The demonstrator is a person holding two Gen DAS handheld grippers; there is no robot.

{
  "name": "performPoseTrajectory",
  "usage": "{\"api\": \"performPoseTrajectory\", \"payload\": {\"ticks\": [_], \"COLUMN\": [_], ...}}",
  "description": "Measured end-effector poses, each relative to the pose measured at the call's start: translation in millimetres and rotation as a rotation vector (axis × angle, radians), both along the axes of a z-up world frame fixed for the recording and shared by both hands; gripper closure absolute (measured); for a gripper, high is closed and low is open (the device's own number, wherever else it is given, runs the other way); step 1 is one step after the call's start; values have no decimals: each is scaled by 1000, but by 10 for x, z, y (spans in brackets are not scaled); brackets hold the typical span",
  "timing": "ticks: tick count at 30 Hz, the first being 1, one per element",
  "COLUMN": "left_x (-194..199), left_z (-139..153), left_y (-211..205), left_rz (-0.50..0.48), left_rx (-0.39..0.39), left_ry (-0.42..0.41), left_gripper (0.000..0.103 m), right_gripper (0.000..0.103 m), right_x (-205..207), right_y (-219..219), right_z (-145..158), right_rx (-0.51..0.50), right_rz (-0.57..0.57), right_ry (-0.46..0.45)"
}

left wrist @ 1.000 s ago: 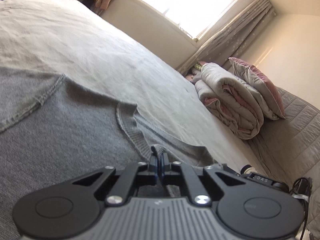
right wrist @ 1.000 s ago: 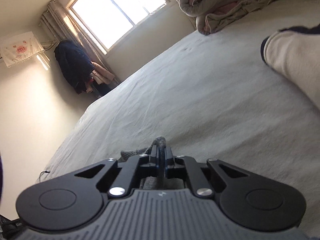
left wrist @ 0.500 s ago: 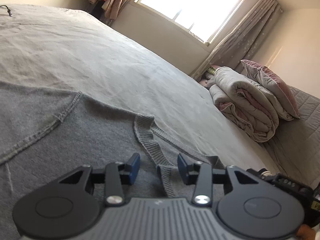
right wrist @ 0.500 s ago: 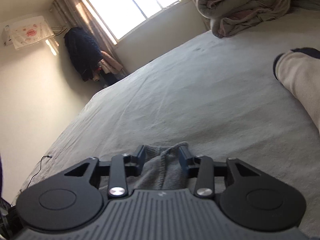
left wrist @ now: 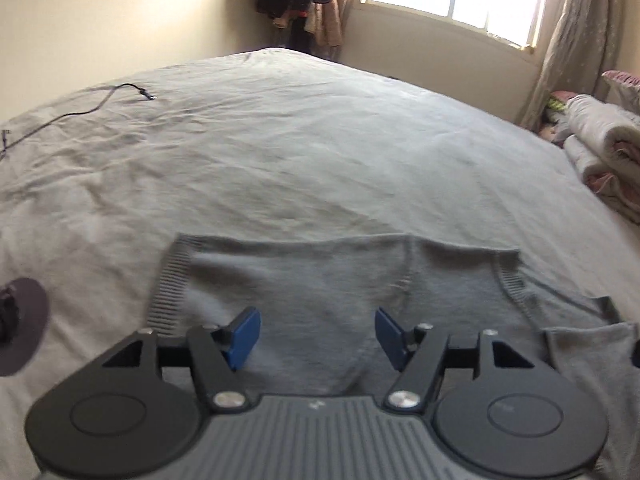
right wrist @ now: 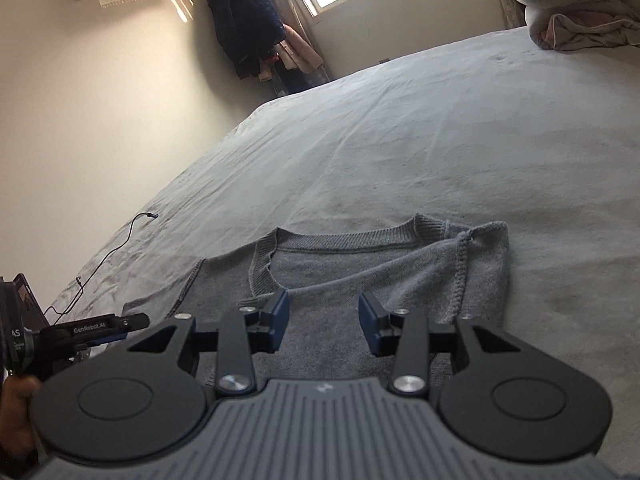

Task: Fold clothes

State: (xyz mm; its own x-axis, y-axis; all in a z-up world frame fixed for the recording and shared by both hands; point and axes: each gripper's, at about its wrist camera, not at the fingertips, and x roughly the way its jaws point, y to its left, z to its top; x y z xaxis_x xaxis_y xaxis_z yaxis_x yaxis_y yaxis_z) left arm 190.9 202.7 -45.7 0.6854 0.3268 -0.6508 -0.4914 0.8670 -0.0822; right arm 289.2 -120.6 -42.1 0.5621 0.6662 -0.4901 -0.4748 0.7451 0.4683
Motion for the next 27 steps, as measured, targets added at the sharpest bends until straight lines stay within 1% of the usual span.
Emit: {"api": "performPoseTrajectory", "payload": {"ticks": [4, 7, 8, 11, 13, 14, 15, 16, 17, 18, 22, 27], "left_x": [-59, -63, -62, -43, -37, -38, -39, -40, -40, -40, -60, -62], "left_z": [-73, -110, -119, -134, -139, -141, -145, -148, -146, -138, -20, 248], "left_y": [261, 377, 412, 488, 485, 470, 451, 431, 416, 406, 356, 102], "left_rz": [51, 78, 85, 93, 89, 73, 46, 19, 0, -13, -13, -97], "left_rx": [107, 165, 167, 140, 132, 128, 122, 116, 106, 93, 59, 71], "left_ry": [61, 71, 69, 55, 47, 40, 30, 20, 12, 4, -33, -84], "left_gripper": [37, 37, 37, 38, 42, 49, 64, 73, 87, 97, 98, 98], "right_gripper": [60, 60, 59, 59, 59, 59, 59, 59, 59, 59, 59, 59], "right_x": [17, 29, 31, 28, 23, 19, 17, 15, 13, 12, 7, 3], "right_y": [-3, -18, -9, 28, 50, 58, 65, 65, 65, 61, 47, 58], "right_z": [-30, -64, -77, -103, -112, -113, -113, -113, -113, -114, -116, -109], "right_rx": [-2, -1, -4, -16, -21, -21, -20, -19, -19, -19, -14, -10], "right_rz": [5, 4, 6, 12, 18, 21, 24, 25, 25, 24, 23, 25], "right_ry": [10, 17, 21, 26, 27, 26, 25, 25, 24, 24, 25, 25]}}
